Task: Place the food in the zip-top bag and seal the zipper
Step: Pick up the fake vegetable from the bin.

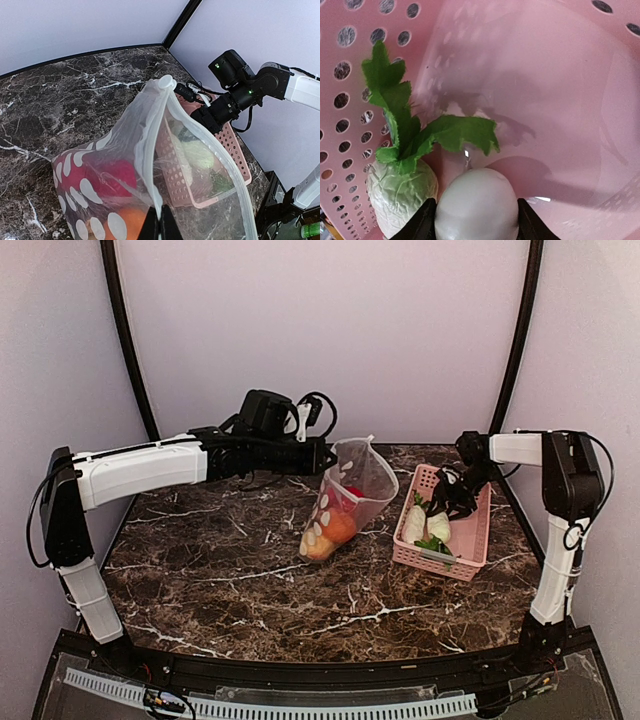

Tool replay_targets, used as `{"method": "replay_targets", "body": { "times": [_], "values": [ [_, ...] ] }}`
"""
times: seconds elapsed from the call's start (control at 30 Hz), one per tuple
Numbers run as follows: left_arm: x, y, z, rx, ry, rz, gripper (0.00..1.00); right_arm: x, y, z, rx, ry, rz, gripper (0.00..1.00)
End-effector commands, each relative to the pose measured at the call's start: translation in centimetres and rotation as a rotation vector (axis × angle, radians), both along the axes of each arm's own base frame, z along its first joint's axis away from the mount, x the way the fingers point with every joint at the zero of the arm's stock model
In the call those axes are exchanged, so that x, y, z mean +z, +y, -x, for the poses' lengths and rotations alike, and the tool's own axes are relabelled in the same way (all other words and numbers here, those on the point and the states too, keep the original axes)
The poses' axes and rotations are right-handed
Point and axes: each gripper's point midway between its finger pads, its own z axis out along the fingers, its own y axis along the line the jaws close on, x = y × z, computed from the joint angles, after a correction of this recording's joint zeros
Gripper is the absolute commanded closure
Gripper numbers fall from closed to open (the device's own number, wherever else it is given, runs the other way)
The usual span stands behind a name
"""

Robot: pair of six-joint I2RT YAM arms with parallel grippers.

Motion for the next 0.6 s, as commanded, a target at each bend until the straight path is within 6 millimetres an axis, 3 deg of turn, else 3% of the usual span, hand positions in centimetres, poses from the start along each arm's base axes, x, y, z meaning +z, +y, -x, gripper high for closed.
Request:
{"method": "replay_targets", "body": {
  "times": [0.0,0.07,0.23,0.37,0.57],
  "values": [
    [2.1,0.7,0.6,-0.001,-0.03,0.035,0.99,0.1,0.1,-0.2,0.02,-0.008,0.01,0.57],
    [2.0,0.6,0.6,-0.002,-0.029,0.036,0.99,0.8,0.2,-0.4,0.027,-0.027,0.008,0.59],
    [2.2,0.7,0.6,-0.004,-0.032,0.038,0.99,5.4,-0.1,-1.1,0.037,-0.137,0.001,0.59],
    [2.4,0.6,0.6,-0.004,-0.035,0.04,0.99,10.8,0.1,-1.8,0.074,-0.285,-0.048,0.64],
    [2.3,0.7,0.4,0.01,-0.029,0.047,0.99,20.9,3.5,-1.7,0.196,-0.515,-0.259,0.64]
  ]
}}
